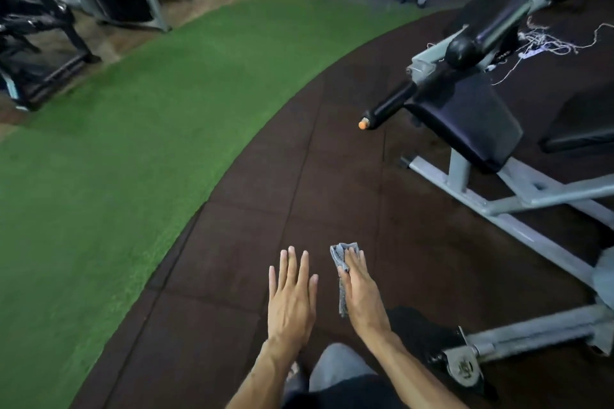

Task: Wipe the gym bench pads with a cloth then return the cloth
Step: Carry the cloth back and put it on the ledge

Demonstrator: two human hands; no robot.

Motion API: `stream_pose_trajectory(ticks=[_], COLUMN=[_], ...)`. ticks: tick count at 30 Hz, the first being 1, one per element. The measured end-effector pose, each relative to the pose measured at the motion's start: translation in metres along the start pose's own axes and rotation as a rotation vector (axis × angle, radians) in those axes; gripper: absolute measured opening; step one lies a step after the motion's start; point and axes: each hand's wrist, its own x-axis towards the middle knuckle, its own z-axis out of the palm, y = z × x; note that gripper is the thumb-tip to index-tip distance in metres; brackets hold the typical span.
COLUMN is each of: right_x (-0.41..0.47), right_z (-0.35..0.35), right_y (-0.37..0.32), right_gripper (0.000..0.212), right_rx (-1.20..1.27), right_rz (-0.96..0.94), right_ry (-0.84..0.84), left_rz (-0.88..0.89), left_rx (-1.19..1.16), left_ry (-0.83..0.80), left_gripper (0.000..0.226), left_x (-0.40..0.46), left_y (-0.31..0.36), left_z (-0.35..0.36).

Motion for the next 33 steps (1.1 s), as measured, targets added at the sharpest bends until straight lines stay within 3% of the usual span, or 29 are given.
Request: stream_pose_trajectory(ticks=[9, 15, 22, 27, 31, 33], right_x=[0.298, 0.505, 0.729, 0.902, 1.034, 1.092], right_z=[-0.014, -0.066, -0.118, -0.14, -0.165, -0.182], right_y=[-0.047, -0.083, -0.122, -0.144, -0.17, -0.179], right_gripper=[0.052, 0.052, 0.051, 0.052, 0.052, 0.051], right_rx=[0.055, -0.026, -0.078, -0.016, -0.015, 0.037], right_rz=[0.004, -0.052, 0.02, 0.109, 0.115, 0.175], right_ry=[0.049, 0.056, 0.083, 0.14, 0.21, 0.236], left_rz=[0.111, 0.093, 0.132, 0.233, 0.264, 0.274], left_rx=[0.023, 0.025, -0.002, 0.0, 0.088, 0.023], left_ry=[0.002, 0.016, -0.006, -0.049, -0.206, -0.261], left_gripper=[0.067, 0.06, 0.063, 0.065, 0.066, 0.061], left_x=[0.294, 0.508, 0.751, 0.94, 1.095, 1.158], left_y=[-0.022, -0.012, -0.007, -0.021, -0.019, -0.012], left_z=[0.037, 0.06, 0.085, 0.111, 0.107, 0.111])
